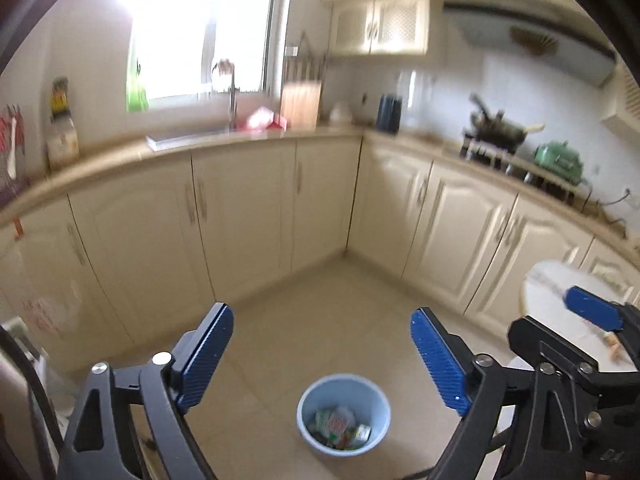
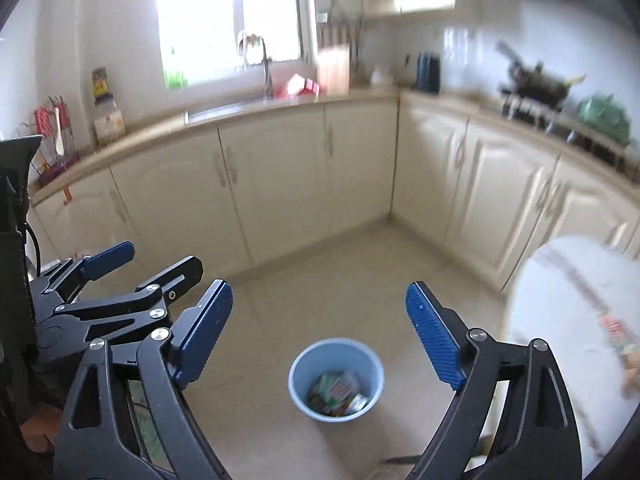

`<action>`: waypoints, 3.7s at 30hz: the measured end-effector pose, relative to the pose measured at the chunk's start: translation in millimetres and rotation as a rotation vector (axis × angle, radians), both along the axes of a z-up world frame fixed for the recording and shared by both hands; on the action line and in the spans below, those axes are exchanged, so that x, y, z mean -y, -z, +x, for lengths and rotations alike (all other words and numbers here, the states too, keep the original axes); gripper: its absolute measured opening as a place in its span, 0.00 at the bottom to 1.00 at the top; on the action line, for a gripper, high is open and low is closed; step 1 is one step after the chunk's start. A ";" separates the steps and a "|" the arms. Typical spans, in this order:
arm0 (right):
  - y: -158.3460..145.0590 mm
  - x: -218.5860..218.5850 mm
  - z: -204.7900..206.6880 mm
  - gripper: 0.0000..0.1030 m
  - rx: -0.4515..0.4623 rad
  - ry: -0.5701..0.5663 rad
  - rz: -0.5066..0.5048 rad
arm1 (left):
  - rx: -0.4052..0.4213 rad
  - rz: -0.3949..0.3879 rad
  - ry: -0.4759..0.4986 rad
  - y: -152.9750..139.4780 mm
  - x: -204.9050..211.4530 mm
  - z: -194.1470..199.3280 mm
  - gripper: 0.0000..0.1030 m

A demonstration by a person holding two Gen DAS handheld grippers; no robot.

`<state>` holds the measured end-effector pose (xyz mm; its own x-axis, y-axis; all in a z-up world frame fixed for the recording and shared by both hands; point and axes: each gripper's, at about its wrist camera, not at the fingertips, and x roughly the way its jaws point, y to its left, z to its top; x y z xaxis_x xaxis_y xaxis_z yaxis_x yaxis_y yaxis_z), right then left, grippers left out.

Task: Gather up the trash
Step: 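Return both tools toward the table, then grasp the ginger root with the right tool while the left tool grasps the red-white sauce packet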

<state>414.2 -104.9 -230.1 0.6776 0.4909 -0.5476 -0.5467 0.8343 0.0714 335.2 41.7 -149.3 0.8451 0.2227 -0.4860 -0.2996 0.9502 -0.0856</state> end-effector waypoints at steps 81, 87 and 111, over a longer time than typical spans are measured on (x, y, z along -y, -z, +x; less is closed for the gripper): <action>79.2 370.5 87.0 0.34 -0.401 0.598 -0.068 | -0.360 0.007 0.647 91.1 336.0 178.6 0.99; 75.6 402.4 73.0 0.34 -0.405 0.630 -0.013 | -0.436 -0.028 0.643 97.7 381.7 222.3 0.99; 78.6 437.9 69.1 0.34 -0.417 0.619 0.099 | -0.434 0.045 0.680 146.4 423.3 287.8 0.23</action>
<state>483.4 -542.8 -308.7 0.5916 0.1478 -0.7925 0.1090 0.9593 0.2603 623.0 -381.6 -295.7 0.5404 -0.2447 -0.8051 0.3476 0.9362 -0.0513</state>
